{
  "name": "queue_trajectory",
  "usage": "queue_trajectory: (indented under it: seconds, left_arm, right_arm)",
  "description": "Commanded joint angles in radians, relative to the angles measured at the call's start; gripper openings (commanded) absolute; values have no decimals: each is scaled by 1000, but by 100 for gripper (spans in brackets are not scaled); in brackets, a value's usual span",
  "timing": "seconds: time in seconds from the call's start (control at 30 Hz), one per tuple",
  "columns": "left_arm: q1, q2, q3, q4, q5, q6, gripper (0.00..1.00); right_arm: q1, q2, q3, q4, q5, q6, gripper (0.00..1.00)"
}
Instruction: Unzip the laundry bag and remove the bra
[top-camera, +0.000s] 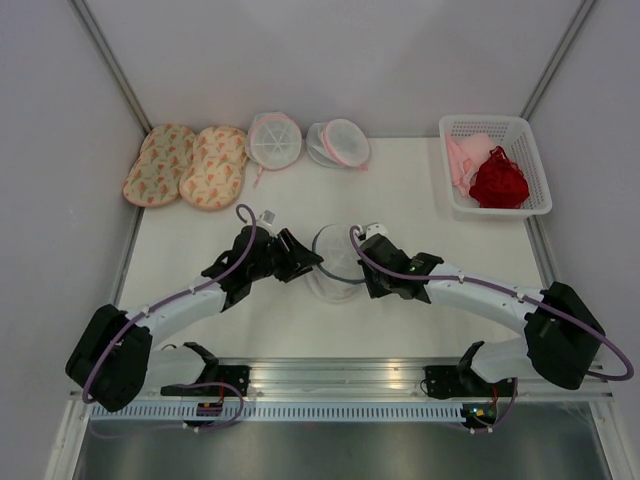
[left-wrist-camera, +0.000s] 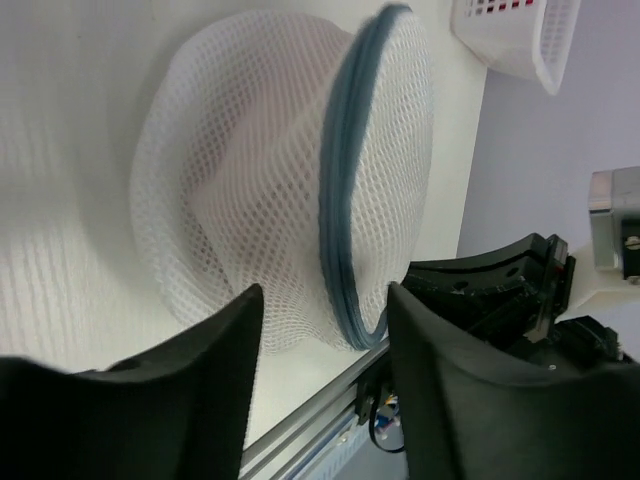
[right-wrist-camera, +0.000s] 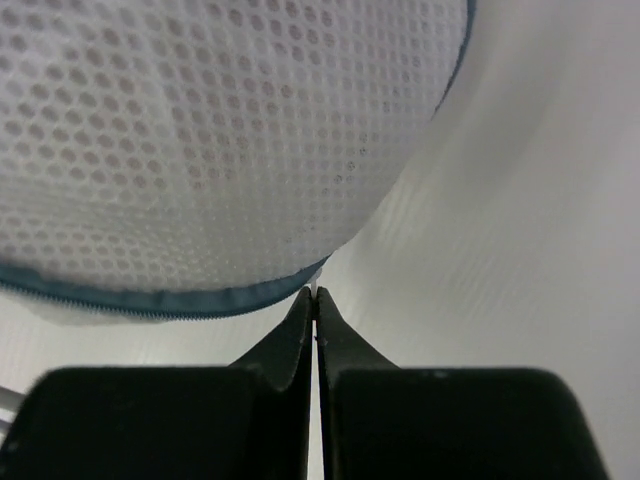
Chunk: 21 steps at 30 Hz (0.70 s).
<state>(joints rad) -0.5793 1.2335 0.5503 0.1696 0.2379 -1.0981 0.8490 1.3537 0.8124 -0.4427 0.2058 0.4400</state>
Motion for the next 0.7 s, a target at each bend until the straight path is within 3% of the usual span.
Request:
queue_trajectory:
  seconds: [0.0, 0.03, 0.3, 0.33, 0.37, 0.47, 0.57, 0.67]
  left_arm:
    - [7, -84, -9, -79, -69, 44, 61]
    - [6, -103, -13, -94, -90, 44, 70]
    - [9, -302, -29, -248, -357, 75, 87]
    - [9, -302, -18, -277, -368, 86, 87]
    - [9, -299, -10, -291, -383, 90, 87]
    - [10, -278, -7, -292, -371, 107, 88]
    - [12, -224, -3, -277, -335, 130, 88]
    - [12, -204, -41, -129, -286, 147, 85]
  right_arm:
    - [-4, 15, 27, -77, 125, -1, 1]
    - [-5, 15, 25, -80, 133, -3, 0]
    - [-7, 22, 39, -125, 213, 8, 0]
    - [-5, 19, 47, -132, 221, 8, 5]
    - [-8, 9, 50, -142, 219, 5, 30]
    - [-8, -39, 73, -181, 208, 0, 74]
    - [-7, -120, 106, -218, 167, 2, 86]
    - [-7, -197, 136, -226, 121, 5, 88]
